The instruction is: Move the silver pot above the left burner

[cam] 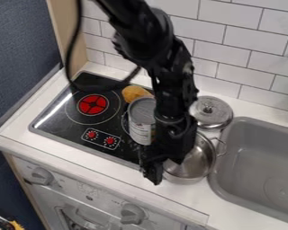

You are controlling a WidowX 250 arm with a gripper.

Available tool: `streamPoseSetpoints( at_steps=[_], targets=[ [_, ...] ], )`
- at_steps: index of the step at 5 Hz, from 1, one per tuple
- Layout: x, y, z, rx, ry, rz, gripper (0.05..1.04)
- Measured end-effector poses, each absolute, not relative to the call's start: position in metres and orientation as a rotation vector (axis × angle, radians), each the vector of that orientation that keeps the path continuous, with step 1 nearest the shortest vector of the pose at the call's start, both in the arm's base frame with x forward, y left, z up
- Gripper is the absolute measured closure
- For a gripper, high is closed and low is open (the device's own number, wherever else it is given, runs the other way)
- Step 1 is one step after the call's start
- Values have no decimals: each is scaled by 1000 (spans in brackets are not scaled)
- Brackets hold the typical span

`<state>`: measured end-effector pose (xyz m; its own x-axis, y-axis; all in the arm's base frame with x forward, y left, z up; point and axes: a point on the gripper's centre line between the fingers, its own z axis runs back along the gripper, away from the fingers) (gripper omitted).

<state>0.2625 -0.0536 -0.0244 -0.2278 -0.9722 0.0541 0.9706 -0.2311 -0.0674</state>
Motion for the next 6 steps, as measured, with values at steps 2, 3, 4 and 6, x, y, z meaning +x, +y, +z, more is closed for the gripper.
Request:
streamPoseSetpoints(
  at_steps=[2, 3, 4, 6],
  targets=[
    [263, -63, -42, -79, 49, -1838, 140],
    [265, -64, -44, -72, 26, -1853, 435],
    [263, -63, -46, -63, 23, -1847, 747],
    [260, -61, -44, -18, -18, -1835, 984]
  ],
)
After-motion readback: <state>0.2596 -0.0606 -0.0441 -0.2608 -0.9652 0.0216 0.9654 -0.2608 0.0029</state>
